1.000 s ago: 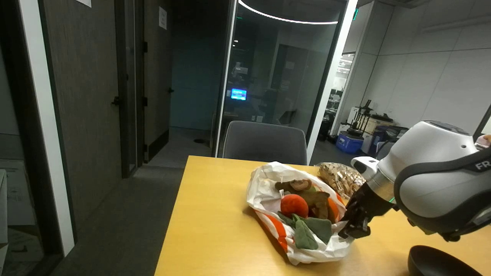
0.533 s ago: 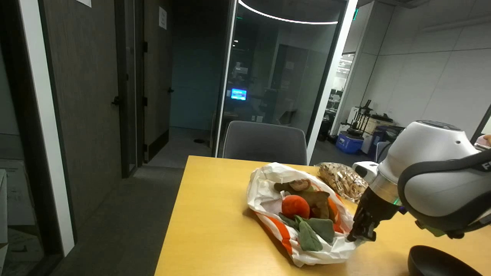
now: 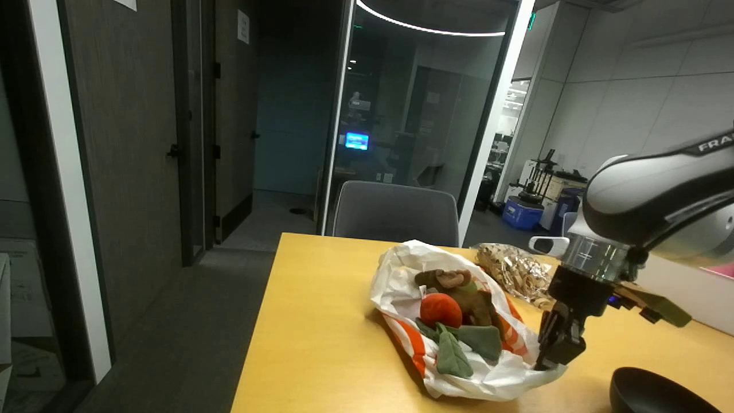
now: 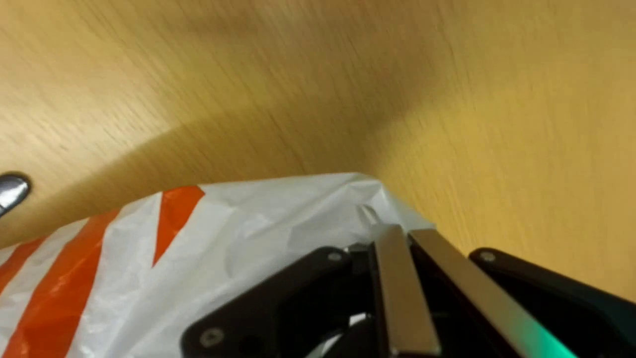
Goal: Put the contents of the black bowl into the plastic bag
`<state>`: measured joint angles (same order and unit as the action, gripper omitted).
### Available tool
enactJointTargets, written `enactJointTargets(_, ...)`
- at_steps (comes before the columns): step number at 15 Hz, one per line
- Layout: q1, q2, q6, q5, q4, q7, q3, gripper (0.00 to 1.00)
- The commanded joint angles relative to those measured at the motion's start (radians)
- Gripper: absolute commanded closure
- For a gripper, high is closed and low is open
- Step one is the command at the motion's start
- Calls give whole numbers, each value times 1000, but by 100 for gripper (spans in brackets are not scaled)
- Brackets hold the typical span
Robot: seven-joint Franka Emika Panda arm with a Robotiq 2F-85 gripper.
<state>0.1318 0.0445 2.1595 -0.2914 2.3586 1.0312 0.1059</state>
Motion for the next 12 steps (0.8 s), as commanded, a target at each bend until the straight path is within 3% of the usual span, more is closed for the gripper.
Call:
enactJointTargets(1, -18, 20, -168, -132, -68, 123, -33, 100)
enactJointTargets(7, -63, -6, -513, -220, -187, 231, -86, 100)
enactJointTargets(10, -85, -3, -608, -275, -217, 289, -107, 100)
enactJointTargets(12, -101, 13, -606, -337, -215, 307, -120, 100)
